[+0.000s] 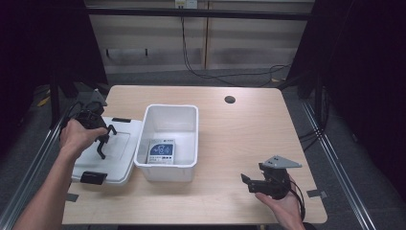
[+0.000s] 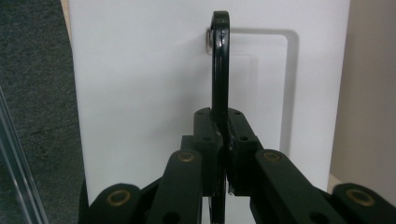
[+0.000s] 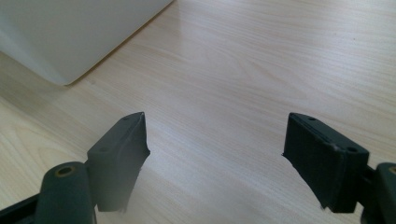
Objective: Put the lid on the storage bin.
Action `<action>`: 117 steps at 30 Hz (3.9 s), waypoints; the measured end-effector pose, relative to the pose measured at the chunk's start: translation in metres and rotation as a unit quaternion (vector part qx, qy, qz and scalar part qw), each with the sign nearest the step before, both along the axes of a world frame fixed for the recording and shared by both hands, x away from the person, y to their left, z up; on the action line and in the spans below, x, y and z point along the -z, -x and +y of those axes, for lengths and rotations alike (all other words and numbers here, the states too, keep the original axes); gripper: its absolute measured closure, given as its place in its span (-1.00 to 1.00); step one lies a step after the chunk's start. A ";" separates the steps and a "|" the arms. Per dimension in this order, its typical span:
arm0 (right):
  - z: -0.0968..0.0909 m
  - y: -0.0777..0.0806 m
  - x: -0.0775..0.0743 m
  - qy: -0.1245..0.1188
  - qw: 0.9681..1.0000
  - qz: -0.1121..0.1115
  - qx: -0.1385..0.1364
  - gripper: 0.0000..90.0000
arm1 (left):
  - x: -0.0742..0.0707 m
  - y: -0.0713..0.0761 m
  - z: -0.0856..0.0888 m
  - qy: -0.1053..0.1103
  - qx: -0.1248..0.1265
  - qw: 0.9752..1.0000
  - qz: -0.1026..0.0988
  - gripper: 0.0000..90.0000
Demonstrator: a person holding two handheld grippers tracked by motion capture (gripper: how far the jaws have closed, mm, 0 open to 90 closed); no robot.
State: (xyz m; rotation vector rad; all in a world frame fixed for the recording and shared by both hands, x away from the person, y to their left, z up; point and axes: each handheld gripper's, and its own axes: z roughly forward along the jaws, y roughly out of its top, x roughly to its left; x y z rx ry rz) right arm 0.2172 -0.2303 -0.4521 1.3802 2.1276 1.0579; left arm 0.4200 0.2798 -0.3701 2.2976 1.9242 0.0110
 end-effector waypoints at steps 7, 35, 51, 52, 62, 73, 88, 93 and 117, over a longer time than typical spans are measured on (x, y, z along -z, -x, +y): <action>0.000 0.000 0.000 0.000 1.000 0.000 0.000 -0.53 | -0.011 0.001 0.004 -0.001 -0.004 1.000 -0.005 0.89; 0.000 -0.001 0.001 0.001 1.000 0.004 0.000 -0.53 | -0.045 0.007 0.011 -0.007 -0.010 1.000 -0.012 0.89; 0.001 -0.001 0.001 0.007 1.000 0.006 -0.004 -0.53 | -0.078 0.015 0.013 -0.007 -0.013 1.000 -0.028 0.89; 0.001 -0.001 0.001 0.007 1.000 0.006 -0.004 -0.53 | -0.078 0.015 0.013 -0.007 -0.013 1.000 -0.028 0.89; 0.001 -0.001 0.001 0.004 1.000 0.008 0.001 -0.53 | -0.093 0.016 0.005 -0.009 -0.009 0.999 -0.029 0.89; -0.001 0.000 0.001 0.004 1.000 0.008 0.006 -0.53 | -0.117 0.019 -0.015 -0.007 0.006 0.999 -0.039 0.89; -0.001 0.001 0.001 0.005 1.000 0.006 0.003 -0.53 | -0.118 0.010 -0.061 0.019 -0.029 0.999 -0.030 0.89; -0.001 0.001 0.001 0.005 1.000 0.006 0.003 -0.53 | -0.116 0.010 -0.072 0.016 -0.051 0.998 -0.023 0.89; -0.002 0.001 0.001 0.000 1.000 0.006 0.001 -0.53 | -0.111 0.006 -0.123 0.051 -0.063 0.997 -0.018 0.89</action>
